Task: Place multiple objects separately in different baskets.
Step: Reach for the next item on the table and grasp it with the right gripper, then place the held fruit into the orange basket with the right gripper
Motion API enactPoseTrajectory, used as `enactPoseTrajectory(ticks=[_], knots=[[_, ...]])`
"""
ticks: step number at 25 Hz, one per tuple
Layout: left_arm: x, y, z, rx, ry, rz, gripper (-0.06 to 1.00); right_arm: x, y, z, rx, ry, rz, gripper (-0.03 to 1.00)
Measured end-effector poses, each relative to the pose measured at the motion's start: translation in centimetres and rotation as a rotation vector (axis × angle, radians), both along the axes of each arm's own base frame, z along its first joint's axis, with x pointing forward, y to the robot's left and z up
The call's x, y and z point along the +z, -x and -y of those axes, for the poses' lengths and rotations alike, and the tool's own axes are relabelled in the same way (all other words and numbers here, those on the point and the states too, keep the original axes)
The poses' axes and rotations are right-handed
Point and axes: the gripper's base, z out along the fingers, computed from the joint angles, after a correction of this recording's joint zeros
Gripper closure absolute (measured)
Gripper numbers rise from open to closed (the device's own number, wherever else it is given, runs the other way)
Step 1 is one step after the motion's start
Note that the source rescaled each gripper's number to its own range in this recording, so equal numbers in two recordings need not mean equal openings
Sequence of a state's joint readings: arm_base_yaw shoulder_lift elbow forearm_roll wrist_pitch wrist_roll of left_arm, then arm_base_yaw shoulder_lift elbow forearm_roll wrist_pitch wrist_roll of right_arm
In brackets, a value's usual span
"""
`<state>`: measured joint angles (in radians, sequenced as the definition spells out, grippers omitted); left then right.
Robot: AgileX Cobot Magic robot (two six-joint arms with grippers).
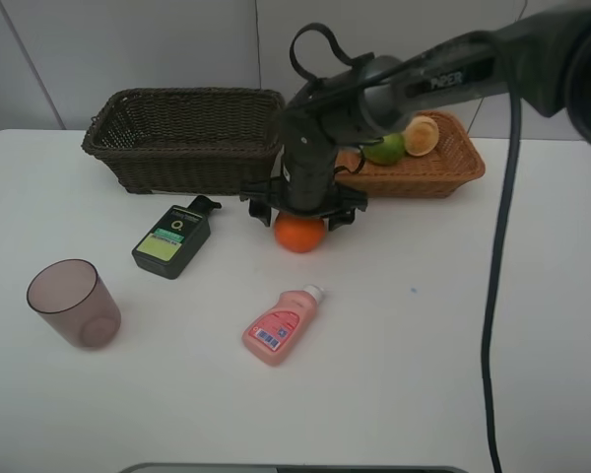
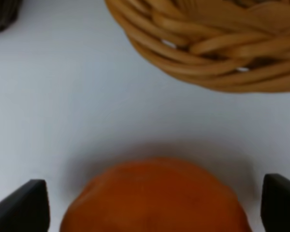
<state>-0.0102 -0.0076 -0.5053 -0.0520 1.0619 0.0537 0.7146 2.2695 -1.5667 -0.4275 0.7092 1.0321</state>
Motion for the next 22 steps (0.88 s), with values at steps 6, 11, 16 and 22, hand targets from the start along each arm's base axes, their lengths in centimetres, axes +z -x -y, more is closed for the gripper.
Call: enactPoseTrajectory(ticks=[6,11,16,22], knots=[[0.0,0.0,0.0,0.0,0.0,0.0,-0.06,-0.78,0.05,-0.03,-0.004,0.003,-0.016,0.04],[0.0,0.0,0.0,0.0,0.0,0.0,-0.06,-0.87,0.06,-0.02,-0.004,0.005,-0.018,0.49],[0.0,0.0,0.0,0.0,0.0,0.0,-0.06,-0.9,0.07,-0.01,-0.004,0.006,-0.018,0.49],[0.0,0.0,0.0,0.0,0.0,0.0,-0.06,-0.9,0.07,-0.01,-0.004,0.006,-0.018,0.49]])
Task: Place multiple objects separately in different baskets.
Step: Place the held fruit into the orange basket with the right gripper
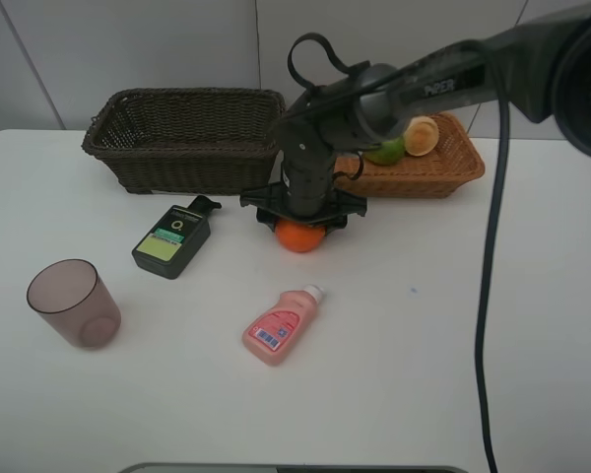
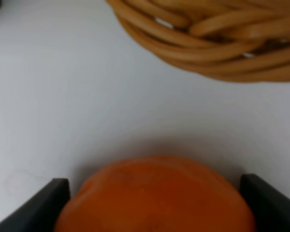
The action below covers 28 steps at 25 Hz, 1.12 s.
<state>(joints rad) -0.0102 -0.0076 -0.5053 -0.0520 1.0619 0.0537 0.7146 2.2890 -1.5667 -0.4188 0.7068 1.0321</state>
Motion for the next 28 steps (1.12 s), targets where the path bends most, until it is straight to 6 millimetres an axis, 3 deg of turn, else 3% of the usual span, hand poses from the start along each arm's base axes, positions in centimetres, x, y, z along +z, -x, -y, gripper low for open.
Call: enactPoseTrajectory(ticks=[12,20,28], knots=[[0.0,0.0,0.0,0.0,0.0,0.0,-0.06,0.6,0.1,0.0,0.013,0.004,0.001,0.49],[0.0,0.0,0.0,0.0,0.0,0.0,-0.06,4.8,0.6,1.2,0.233,0.111,-0.045,0.49],[0.0,0.0,0.0,0.0,0.0,0.0,-0.06,8.4,-0.3,5.2,0.373,0.162,-0.117,0.49]])
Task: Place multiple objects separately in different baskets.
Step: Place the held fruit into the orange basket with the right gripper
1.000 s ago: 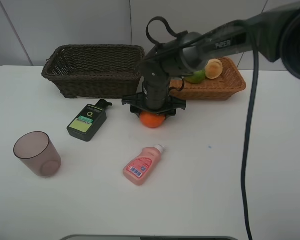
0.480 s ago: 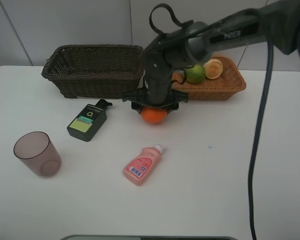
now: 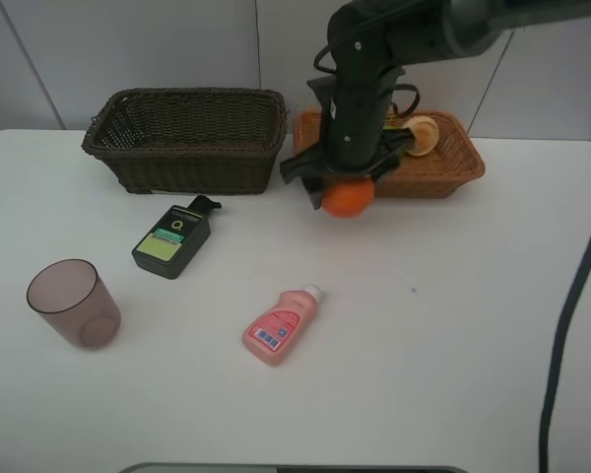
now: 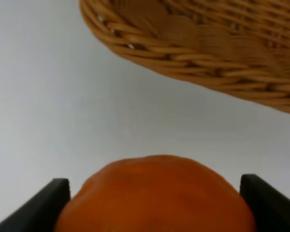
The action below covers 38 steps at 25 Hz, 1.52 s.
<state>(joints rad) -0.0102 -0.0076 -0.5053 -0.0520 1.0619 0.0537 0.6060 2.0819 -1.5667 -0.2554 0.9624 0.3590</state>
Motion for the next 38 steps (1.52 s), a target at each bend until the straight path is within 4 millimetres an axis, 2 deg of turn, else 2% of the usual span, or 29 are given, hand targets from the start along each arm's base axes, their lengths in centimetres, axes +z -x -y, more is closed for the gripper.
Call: enactPoseTrajectory(ticks=[6,12,15,24,36,37,38], knots=[[0.0,0.0,0.0,0.0,0.0,0.0,-0.06,2.1,-2.3,2.8,-0.074,-0.025,0.033,0.49],[0.0,0.0,0.0,0.0,0.0,0.0,-0.06,4.5,-4.9,3.6,-0.109,-0.093,0.144,0.49],[0.0,0.0,0.0,0.0,0.0,0.0,-0.06,4.1,-6.0,3.4,-0.103,-0.12,0.183,0.49],[0.0,0.0,0.0,0.0,0.0,0.0,-0.06,0.2,-8.1,2.1,-0.044,-0.17,0.272,0.49],[0.0,0.0,0.0,0.0,0.0,0.0,-0.06,-1.7,-9.0,1.7,0.006,-0.157,0.318,0.49],[0.0,0.0,0.0,0.0,0.0,0.0,-0.06,-1.8,-9.0,1.7,0.006,-0.158,0.319,0.47],[0.0,0.0,0.0,0.0,0.0,0.0,-0.06,-1.8,-9.1,1.7,0.007,-0.159,0.32,0.4]])
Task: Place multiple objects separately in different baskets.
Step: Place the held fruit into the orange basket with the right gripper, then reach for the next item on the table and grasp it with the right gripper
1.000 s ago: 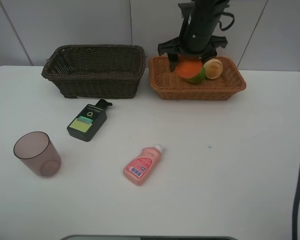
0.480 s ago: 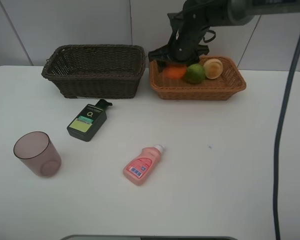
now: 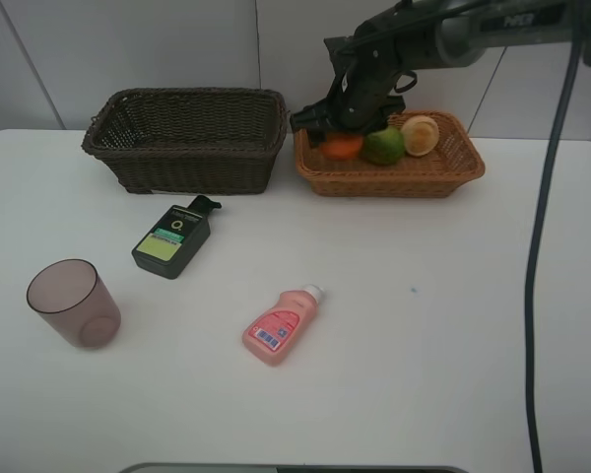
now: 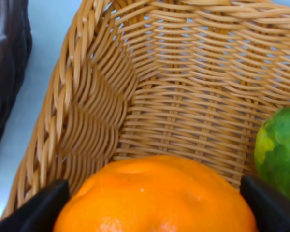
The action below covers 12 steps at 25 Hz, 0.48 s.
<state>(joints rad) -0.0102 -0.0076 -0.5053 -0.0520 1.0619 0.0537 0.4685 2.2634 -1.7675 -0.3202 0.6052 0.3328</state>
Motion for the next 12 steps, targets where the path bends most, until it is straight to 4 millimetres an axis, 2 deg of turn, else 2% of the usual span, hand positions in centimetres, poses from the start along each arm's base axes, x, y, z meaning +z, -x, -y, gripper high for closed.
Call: enactPoseTrajectory(ticks=[2,4,8,12], knots=[[0.0,0.0,0.0,0.0,0.0,0.0,-0.06,0.0,0.0,0.0,0.002,-0.002,0.004,0.13],[0.0,0.0,0.0,0.0,0.0,0.0,-0.06,-0.1,0.0,0.0,0.002,-0.001,0.002,0.03],[0.0,0.0,0.0,0.0,0.0,0.0,-0.06,0.6,0.1,0.1,-0.002,-0.001,0.005,-0.03],[0.0,0.0,0.0,0.0,0.0,0.0,-0.06,2.6,0.8,0.5,-0.032,-0.005,-0.017,-0.03]])
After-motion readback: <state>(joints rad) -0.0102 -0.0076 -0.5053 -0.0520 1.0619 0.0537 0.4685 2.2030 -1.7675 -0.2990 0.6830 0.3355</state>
